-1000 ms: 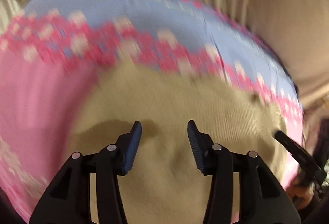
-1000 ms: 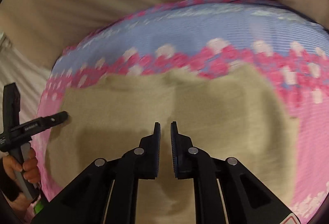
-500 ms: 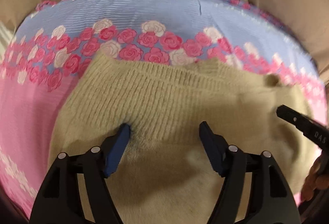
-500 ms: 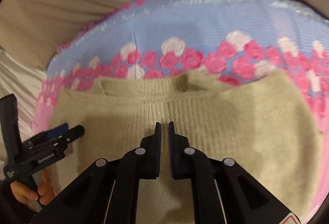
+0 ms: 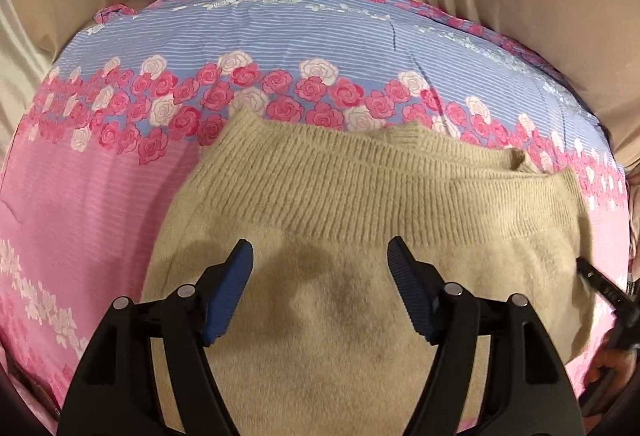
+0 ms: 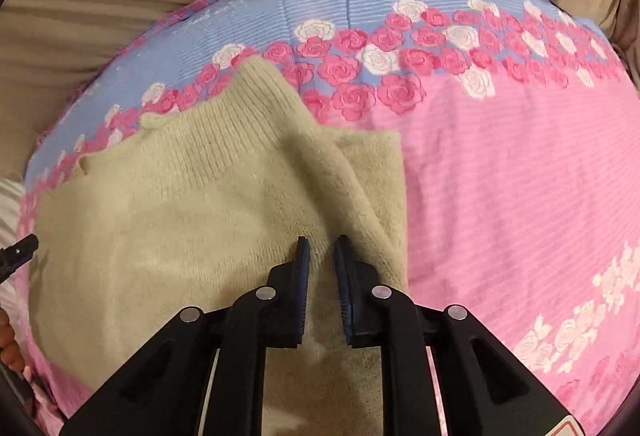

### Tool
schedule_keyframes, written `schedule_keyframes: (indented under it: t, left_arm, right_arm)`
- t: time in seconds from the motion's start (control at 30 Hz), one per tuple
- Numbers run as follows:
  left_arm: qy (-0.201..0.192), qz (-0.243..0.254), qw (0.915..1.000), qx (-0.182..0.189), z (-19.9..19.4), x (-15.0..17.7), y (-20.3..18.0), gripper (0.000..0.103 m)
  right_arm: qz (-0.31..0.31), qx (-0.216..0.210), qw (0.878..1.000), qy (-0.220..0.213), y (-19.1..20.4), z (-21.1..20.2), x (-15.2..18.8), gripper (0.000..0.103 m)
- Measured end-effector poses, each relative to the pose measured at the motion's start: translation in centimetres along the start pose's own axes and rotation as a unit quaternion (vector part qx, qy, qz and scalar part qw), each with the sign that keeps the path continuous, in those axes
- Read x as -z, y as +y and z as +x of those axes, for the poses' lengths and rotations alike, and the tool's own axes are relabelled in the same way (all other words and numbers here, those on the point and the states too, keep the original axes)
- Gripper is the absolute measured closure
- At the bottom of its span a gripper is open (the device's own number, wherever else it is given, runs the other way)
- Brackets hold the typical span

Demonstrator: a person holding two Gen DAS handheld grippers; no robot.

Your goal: Fold small clothes

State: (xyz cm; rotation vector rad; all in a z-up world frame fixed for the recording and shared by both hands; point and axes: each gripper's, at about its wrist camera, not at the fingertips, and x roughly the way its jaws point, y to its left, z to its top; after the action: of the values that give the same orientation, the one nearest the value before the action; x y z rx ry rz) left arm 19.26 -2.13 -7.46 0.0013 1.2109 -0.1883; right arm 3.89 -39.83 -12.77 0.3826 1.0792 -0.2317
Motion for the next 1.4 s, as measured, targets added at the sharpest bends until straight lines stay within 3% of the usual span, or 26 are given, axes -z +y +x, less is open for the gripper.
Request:
schedule_keyframes:
  t: [0.1,0.17,0.3,0.37,0.47,0.57,0.6,0.63,0.67,0.7,0.73,0.77,0.8,0.87,0.97,1.03,1.1,1.17,1.23,1.27,1.3,1.33,1.4]
  left_arm:
    - [-0.003,-0.003,1.0,-0.002,-1.0,0.7,0.3,0.035]
    - [-0.004,-0.015,0.9999,-0.004,-1.8,1.5,1.3,0.034]
    - [0.002,-0.087,0.9954,0.04,-2.9,4.0,5.6,0.026]
    - [0.006,-0.145,0.9873,0.065,-3.0,6.2,8.9,0.021]
    - [0.022,-0.218,0.9728,0.074,-1.9,9.4,12.8,0.021]
    - [0.04,-0.272,0.9571,0.093,-0.2,11.6,14.8,0.02]
    - [0.019,-0.271,0.9567,0.103,-0.3,11.6,14.8,0.015]
    - [0.017,-0.266,0.9585,0.1,-0.2,11.5,14.5,0.015]
    - [0.019,-0.258,0.9615,0.093,0.0,11.1,14.0,0.014]
    - [0.016,-0.244,0.9656,0.089,0.2,10.7,13.5,0.017]
    - [0.017,-0.221,0.9713,0.086,0.4,10.1,12.7,0.036]
    - [0.021,-0.2,0.976,0.083,0.5,9.4,11.9,0.055]
    - [0.03,-0.185,0.9763,0.107,0.6,8.9,11.3,0.088]
    - [0.028,-0.177,0.9778,0.109,-0.8,8.0,10.2,0.09]
    - [0.009,-0.164,0.9756,0.145,-4.4,7.8,9.0,0.09]
    - [0.019,-0.168,0.9718,0.164,-5.5,8.7,8.7,0.09]
    - [0.046,-0.169,0.9707,0.165,-4.5,10.1,8.4,0.089]
    - [0.08,-0.163,0.9746,0.131,-1.7,12.3,7.4,0.09]
    - [0.089,-0.179,0.973,0.115,0.4,14.1,7.4,0.082]
    - [0.082,-0.188,0.9719,0.116,0.3,14.1,7.5,0.081]
    - [0.082,-0.19,0.9719,0.113,0.0,13.9,7.5,0.078]
    - [0.08,-0.188,0.9733,0.105,-0.5,13.6,7.6,0.074]
    - [0.067,-0.183,0.9767,0.089,-1.4,13.1,7.8,0.073]
  right_arm:
    - [0.007,0.01,1.0,-0.018,0.3,-2.4,0.6,0.086]
    - [-0.009,0.016,0.999,-0.026,0.8,-3.7,1.6,0.061]
    - [-0.008,0.03,0.999,-0.028,-1.9,-5.8,4.8,0.044]
    - [0.023,0.008,1.0,-0.016,-4.0,-5.9,6.5,0.032]
    - [0.081,-0.046,0.995,0.02,-6.2,-4.4,8.5,0.031]
    - [0.119,-0.101,0.987,0.021,-6.5,-3.0,8.6,0.031]
    - [0.127,-0.113,0.985,0.022,-6.4,-2.3,8.2,0.029]
    - [0.135,-0.117,0.984,0.024,-6.2,-1.8,7.9,0.017]
    - [0.14,-0.125,0.982,0.011,-5.7,-1.4,7.3,0.016]
    - [0.138,-0.127,0.982,0.006,-5.2,-1.1,6.7,0.024]
    - [0.129,-0.134,0.982,0.014,-4.4,-0.5,6.0,0.067]
    - [0.125,-0.135,0.983,0.024,-3.7,-0.3,5.4,0.074]
    - [0.12,-0.139,0.983,0.02,-3.3,-0.8,4.8,0.076]
    - [0.097,-0.147,0.984,0.005,-2.5,-3.1,3.7,0.081]
    - [0.069,-0.147,0.986,-0.03,-3.0,-8.6,3.1,0.082]
    - [0.05,-0.116,0.991,-0.041,-3.8,-11.1,3.8,0.082]
    - [0.052,-0.079,0.995,-0.032,-5.6,-10.8,4.7,0.079]
    - [0.07,-0.063,0.995,0.015,-8.3,-7.5,6.3,0.073]
    - [0.099,-0.042,0.993,0.052,-10.7,-4.5,8.1,0.07]
    - [0.119,-0.053,0.991,0.031,-11.0,-5.3,8.4,0.07]
    - [0.131,-0.034,0.991,0.0,-10.9,-7.1,8.4,0.069]
    - [0.123,-0.013,0.992,-0.031,-10.3,-8.9,8.2,0.063]
    - [0.08,-0.005,0.994,-0.078,-8.3,-11.5,7.2,0.063]
